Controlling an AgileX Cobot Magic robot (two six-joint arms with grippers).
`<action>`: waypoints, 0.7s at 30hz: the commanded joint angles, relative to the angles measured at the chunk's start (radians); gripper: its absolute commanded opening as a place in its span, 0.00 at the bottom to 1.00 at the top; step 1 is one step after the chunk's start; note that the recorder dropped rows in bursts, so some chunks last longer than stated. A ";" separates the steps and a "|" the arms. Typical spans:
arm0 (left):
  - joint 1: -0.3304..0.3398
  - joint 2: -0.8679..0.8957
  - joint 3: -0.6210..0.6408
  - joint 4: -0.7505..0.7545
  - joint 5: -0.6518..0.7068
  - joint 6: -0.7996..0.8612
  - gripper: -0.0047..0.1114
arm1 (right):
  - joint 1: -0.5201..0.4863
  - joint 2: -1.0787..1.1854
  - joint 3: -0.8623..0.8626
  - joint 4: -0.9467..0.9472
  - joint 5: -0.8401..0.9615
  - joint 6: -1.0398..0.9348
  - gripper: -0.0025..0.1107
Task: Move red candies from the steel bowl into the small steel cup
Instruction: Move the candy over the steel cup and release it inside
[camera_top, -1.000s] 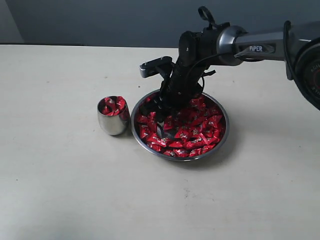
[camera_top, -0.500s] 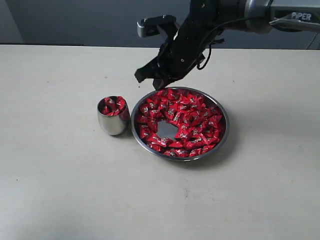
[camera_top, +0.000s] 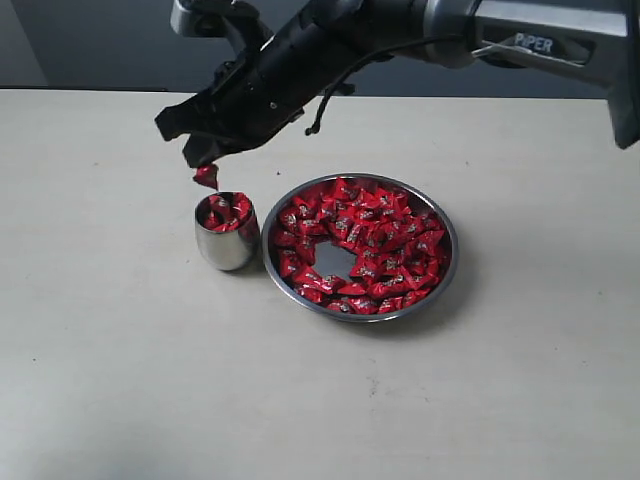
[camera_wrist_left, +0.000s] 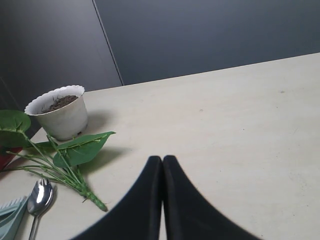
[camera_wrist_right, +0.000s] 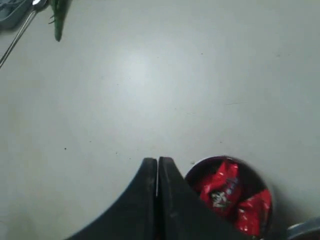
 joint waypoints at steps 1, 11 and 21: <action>-0.003 -0.004 0.001 0.004 -0.013 -0.004 0.04 | 0.019 0.040 -0.013 0.027 0.004 -0.049 0.02; -0.003 -0.004 0.001 0.004 -0.013 -0.004 0.04 | 0.022 0.106 -0.013 0.041 -0.043 -0.098 0.02; -0.003 -0.004 0.001 0.004 -0.013 -0.004 0.04 | 0.022 0.118 -0.013 -0.027 -0.162 -0.098 0.02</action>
